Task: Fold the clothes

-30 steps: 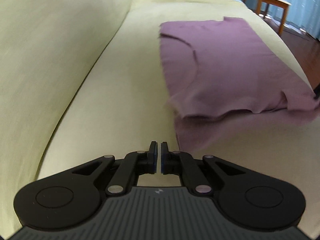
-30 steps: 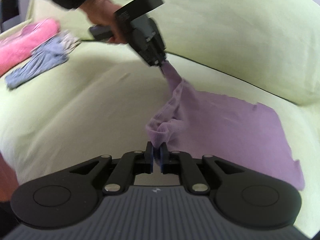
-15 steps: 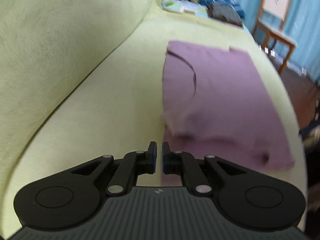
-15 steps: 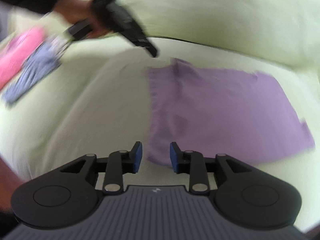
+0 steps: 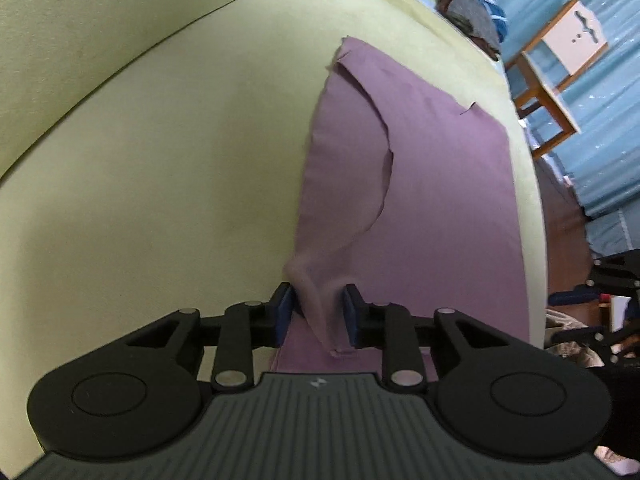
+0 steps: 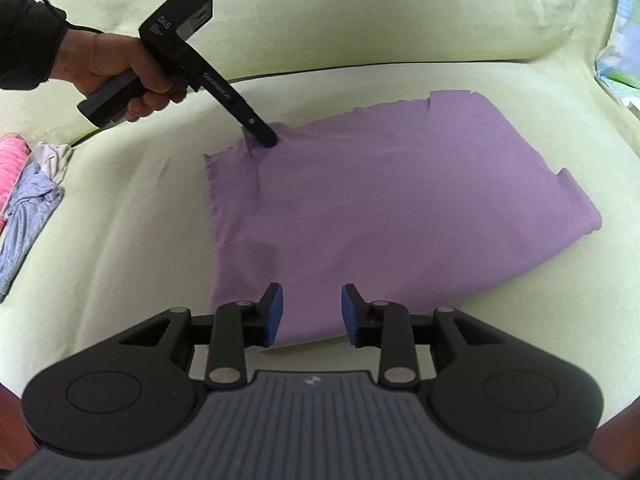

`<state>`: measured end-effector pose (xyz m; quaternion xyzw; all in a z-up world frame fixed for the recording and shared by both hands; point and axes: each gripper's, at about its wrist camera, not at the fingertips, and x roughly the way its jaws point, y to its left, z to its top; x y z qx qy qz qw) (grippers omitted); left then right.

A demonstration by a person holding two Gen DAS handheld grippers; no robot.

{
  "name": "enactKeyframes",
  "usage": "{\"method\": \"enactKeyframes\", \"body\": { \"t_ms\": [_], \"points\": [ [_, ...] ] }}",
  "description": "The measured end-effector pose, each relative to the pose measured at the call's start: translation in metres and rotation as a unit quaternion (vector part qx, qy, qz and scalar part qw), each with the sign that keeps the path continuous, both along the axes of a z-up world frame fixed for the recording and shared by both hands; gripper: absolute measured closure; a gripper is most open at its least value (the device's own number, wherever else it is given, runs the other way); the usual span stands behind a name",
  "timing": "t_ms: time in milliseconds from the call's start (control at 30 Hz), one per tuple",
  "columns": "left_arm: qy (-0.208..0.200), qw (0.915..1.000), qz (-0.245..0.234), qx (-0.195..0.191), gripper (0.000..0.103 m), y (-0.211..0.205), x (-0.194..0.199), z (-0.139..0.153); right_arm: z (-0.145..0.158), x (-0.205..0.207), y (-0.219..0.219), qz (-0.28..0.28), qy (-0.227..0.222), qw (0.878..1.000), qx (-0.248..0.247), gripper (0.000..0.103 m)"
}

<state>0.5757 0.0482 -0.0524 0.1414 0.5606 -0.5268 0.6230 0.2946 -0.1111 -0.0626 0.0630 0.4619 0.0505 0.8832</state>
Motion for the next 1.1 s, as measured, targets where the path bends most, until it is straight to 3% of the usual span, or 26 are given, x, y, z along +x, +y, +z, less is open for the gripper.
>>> {"method": "enactKeyframes", "body": {
  "t_ms": [33, 167, 300, 367, 467, 667, 733, 833, 867, 967, 1100],
  "points": [
    [0.001, 1.0000, -0.006, -0.002, 0.090, 0.000, 0.002, -0.002, -0.001, 0.001, -0.001, -0.011, 0.000, 1.000, -0.002, 0.075],
    [0.003, 0.9989, -0.046, -0.005, 0.094, -0.004, 0.012, -0.006, -0.003, -0.002, 0.002, -0.055, 0.001, 0.998, -0.004, 0.075],
    [-0.065, 0.9943, -0.084, -0.013, 0.094, -0.009, 0.008, 0.001, -0.002, -0.009, 0.012, -0.122, 0.003, 0.993, 0.005, 0.075],
    [-0.074, 0.9937, -0.083, -0.017, 0.083, -0.006, 0.010, 0.002, -0.003, -0.016, 0.020, -0.143, 0.005, 0.990, 0.005, 0.075],
    [-0.046, 0.9968, -0.062, -0.020, 0.070, 0.007, 0.018, 0.003, -0.003, -0.022, 0.029, -0.165, 0.008, 0.986, 0.021, 0.074],
    [0.019, 0.9986, -0.050, -0.008, 0.067, 0.034, 0.022, 0.000, -0.005, -0.038, 0.040, -0.216, 0.010, 0.972, 0.089, 0.070],
    [0.010, 0.9981, -0.060, -0.008, 0.068, 0.035, 0.019, 0.000, -0.008, -0.040, 0.040, -0.231, 0.014, 0.967, 0.102, 0.069],
    [-0.009, 0.9970, -0.076, -0.012, 0.067, 0.037, 0.016, 0.002, -0.006, -0.041, 0.046, -0.221, 0.020, 0.972, 0.082, 0.068],
    [-0.040, 0.9949, -0.091, -0.018, 0.067, 0.040, 0.011, 0.005, -0.006, -0.041, 0.049, -0.211, 0.020, 0.975, 0.069, 0.066],
    [-0.173, 0.9692, -0.172, -0.036, 0.067, 0.054, -0.016, 0.014, -0.004, -0.035, 0.071, -0.124, 0.015, 0.991, -0.045, 0.049],
    [-0.272, 0.9287, -0.248, -0.048, 0.067, 0.079, -0.051, 0.014, -0.009, -0.037, 0.097, -0.004, -0.001, 0.988, -0.153, 0.046]
  ]
}}
